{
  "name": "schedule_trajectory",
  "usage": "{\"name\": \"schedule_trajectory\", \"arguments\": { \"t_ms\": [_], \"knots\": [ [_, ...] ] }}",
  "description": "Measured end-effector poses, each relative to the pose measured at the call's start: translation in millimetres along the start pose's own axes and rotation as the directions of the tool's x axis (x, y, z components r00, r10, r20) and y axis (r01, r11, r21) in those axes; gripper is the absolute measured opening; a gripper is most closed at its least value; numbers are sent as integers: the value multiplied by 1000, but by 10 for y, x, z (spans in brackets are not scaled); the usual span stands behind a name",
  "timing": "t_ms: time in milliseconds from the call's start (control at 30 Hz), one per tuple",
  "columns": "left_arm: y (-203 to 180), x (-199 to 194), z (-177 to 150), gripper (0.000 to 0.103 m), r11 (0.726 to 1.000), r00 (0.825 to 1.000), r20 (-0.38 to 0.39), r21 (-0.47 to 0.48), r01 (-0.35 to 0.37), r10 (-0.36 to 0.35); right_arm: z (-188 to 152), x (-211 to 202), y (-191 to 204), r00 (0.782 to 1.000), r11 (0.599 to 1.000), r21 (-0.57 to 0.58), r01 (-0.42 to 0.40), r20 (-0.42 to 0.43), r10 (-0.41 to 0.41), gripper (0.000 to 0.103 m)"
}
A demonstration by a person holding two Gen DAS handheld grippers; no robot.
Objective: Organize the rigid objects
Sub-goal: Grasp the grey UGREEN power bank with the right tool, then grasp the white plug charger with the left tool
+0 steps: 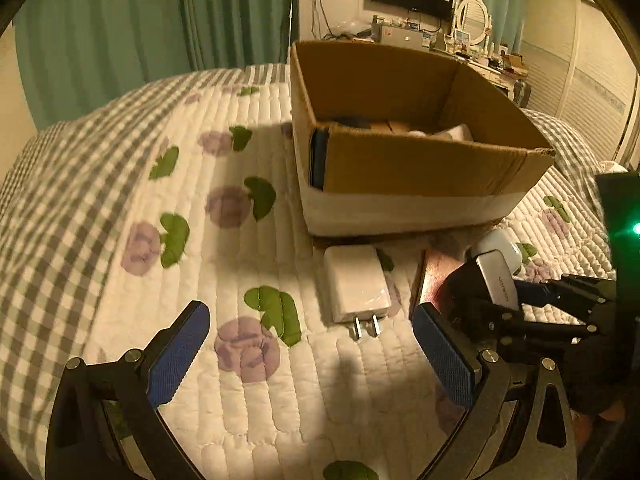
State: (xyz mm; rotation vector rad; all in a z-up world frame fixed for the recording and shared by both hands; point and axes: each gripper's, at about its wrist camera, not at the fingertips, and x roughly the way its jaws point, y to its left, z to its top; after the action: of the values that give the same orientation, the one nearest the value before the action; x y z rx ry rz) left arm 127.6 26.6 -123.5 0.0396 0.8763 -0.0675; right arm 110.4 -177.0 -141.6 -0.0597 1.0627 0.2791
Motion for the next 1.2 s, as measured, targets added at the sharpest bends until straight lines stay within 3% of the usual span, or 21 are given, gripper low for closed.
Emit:
{"name": "schedule_trajectory", "arguments": {
  "t_ms": [200, 433, 567, 733, 900, 1033, 1200],
  "knots": [
    [-57, 79, -19, 103, 1000, 999, -28, 1, -18, 18, -34, -227, -37, 997, 1000, 17, 7, 82, -9, 41],
    [-253, 245, 32, 100, 996, 997, -18, 36, -77, 78, 59, -489, -309, 989, 996, 34, 86, 121, -89, 41],
    [-315, 506, 63, 87, 995, 994, -54, 28, -92, 93, 55, -516, -522, 988, 995, 56, 82, 128, -88, 41],
    [-357, 687, 80, 79, 993, 991, -64, 23, -117, 119, 43, -499, -670, 992, 995, 79, 62, 102, -70, 41],
    [-442, 654, 90, 42, 995, 994, -59, 63, -83, 87, -4, -538, -678, 992, 996, 70, 56, 111, -63, 41],
    [-476, 600, 76, 41, 992, 994, -58, 83, -93, 98, -55, -629, -617, 988, 996, 46, 78, 134, -83, 41],
    [-435, 333, -16, 41, 997, 997, -49, 47, -55, 58, -65, -795, -603, 984, 995, 42, 86, 155, -92, 41]
  ]
}}
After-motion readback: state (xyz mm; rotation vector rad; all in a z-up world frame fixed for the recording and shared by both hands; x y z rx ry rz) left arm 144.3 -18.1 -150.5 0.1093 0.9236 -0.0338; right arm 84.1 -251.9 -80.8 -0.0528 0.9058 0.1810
